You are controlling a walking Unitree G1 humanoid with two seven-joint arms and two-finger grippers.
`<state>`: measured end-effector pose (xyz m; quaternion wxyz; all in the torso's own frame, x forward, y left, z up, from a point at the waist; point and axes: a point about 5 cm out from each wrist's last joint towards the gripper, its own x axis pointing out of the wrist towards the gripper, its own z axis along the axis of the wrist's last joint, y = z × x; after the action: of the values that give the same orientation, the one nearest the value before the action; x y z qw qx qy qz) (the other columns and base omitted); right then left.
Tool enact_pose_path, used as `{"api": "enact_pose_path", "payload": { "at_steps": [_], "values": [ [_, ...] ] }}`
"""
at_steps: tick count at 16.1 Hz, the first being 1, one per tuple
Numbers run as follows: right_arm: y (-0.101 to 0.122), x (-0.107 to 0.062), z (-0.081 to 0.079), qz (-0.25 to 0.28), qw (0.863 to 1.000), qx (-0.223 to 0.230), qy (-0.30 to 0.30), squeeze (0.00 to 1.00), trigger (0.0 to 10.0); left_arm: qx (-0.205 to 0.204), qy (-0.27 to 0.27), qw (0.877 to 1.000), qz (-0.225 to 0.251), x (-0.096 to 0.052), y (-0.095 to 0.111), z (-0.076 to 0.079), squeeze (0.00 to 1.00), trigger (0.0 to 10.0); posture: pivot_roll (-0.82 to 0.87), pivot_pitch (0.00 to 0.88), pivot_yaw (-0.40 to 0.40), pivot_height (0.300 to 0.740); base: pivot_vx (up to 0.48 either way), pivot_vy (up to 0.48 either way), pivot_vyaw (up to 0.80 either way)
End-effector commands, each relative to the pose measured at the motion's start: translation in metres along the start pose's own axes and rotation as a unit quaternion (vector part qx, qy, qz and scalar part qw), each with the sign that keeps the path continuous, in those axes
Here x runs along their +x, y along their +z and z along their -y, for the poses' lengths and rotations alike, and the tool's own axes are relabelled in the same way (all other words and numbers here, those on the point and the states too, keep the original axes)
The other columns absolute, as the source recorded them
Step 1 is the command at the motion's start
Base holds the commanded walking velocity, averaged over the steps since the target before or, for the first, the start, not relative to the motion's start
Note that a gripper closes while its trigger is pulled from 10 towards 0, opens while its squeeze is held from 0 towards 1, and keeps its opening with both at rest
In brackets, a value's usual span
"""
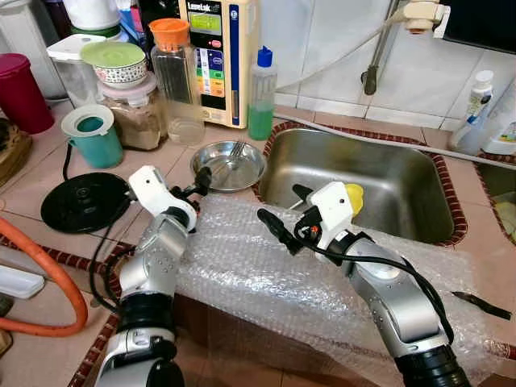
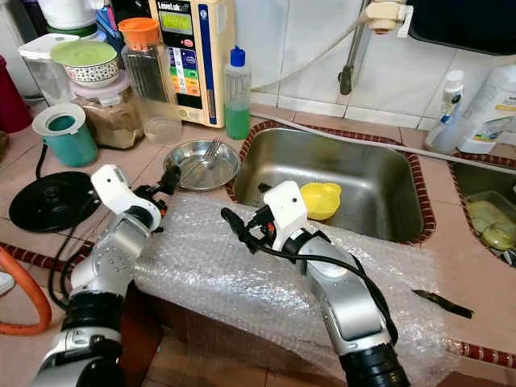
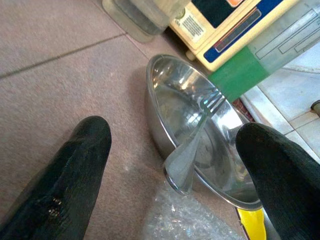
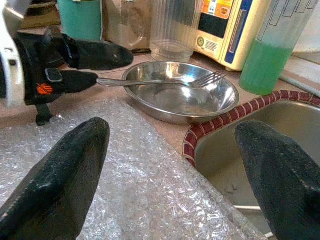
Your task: Kitchen organization
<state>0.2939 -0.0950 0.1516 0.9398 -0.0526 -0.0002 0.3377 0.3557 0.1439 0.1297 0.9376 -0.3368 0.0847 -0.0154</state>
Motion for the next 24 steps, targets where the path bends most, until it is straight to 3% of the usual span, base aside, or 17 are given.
{"api": "enact_pose_path", "payload": {
  "at_steps": [1,2,3,4,15,24],
  "values": [
    [0.0058,-0.0017,-0.0007,0.009,1.000,-0.003,0.003,0.00,10.0,-0.010,-0.005,1.000,-0.007,0.0020,-0.0007,0.0029,0.00,10.0,0.04,0.000,0.013,0.740,0.000,0.000,0.00],
    [0.0061,-0.0024,-0.0012,0.007,1.000,-0.001,0.004,0.00,10.0,-0.016,-0.006,1.000,-0.008,0.0021,-0.0009,0.0030,0.00,10.0,0.04,0.000,0.012,0.740,0.000,0.000,0.00],
    [0.0060,-0.0032,-0.0013,0.003,1.000,-0.001,0.004,0.00,10.0,-0.034,-0.005,0.999,-0.006,0.0031,-0.0002,0.0019,0.00,2.7,0.04,0.000,0.013,0.740,0.000,0.000,0.00],
    [0.0062,-0.0035,-0.0011,0.002,1.000,-0.001,0.004,0.00,10.0,-0.043,-0.003,0.999,-0.006,0.0037,0.0005,0.0006,0.00,0.0,0.04,0.000,0.013,0.740,0.000,0.000,0.00],
    [0.0065,-0.0043,-0.0025,-0.012,0.999,-0.001,0.030,0.00,10.0,-0.142,-0.017,0.989,-0.032,0.0068,0.0009,0.0059,0.00,0.0,0.04,0.000,0.015,0.740,0.000,0.000,0.00],
    [0.0036,-0.0036,-0.0042,-0.019,0.999,-0.001,0.038,0.00,10.0,-0.159,-0.001,0.987,-0.032,0.0064,0.0018,-0.0006,0.00,0.0,0.04,0.000,0.014,0.740,0.000,0.000,0.00]
  ]
}}
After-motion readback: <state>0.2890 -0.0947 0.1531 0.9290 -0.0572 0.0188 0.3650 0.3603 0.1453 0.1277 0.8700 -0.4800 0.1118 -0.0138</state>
